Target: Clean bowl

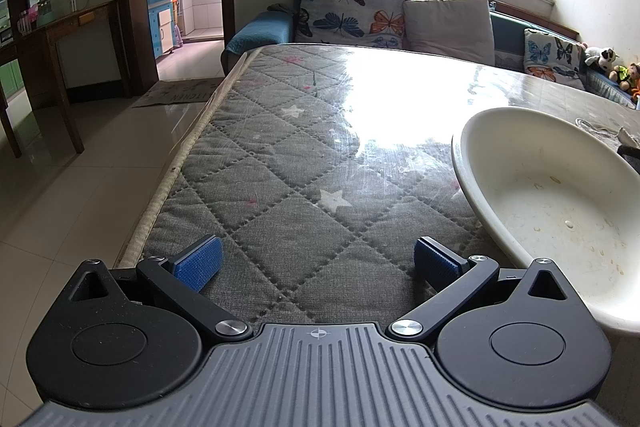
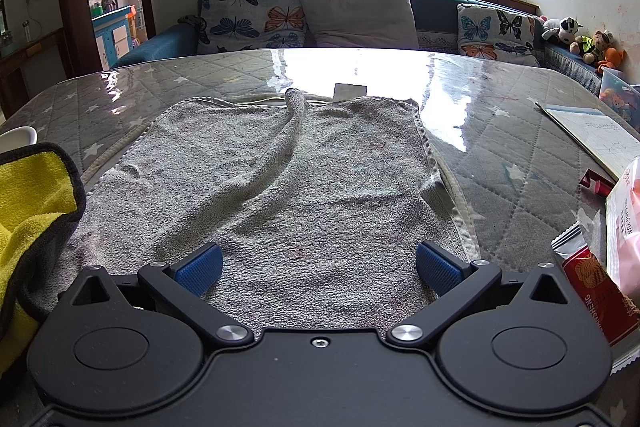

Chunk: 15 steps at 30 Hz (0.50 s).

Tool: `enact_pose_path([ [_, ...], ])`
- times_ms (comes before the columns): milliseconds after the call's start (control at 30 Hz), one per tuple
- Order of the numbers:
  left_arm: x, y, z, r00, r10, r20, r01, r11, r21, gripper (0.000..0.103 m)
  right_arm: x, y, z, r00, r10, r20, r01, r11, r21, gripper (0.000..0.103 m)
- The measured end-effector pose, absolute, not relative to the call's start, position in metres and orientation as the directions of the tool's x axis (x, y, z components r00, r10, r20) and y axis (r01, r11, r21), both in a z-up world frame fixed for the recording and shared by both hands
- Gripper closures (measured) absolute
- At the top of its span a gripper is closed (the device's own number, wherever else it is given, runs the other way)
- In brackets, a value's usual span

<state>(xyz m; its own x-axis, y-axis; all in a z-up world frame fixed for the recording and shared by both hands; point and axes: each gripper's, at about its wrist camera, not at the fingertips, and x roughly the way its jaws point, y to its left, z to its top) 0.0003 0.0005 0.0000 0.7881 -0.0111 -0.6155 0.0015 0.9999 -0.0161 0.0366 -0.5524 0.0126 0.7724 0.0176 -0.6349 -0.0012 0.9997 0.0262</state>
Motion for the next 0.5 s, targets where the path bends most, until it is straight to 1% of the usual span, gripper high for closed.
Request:
enact_pose_path([
  [500, 0.0016, 0.0032, -0.0009, 0.788, -0.01, -0.615, 0.001, 1.0, -0.015, 0.0, 0.0366, -0.5522, 0.0128, 0.772, 0.018, -0.635, -0.001, 1.0, 0.026, 0.0],
])
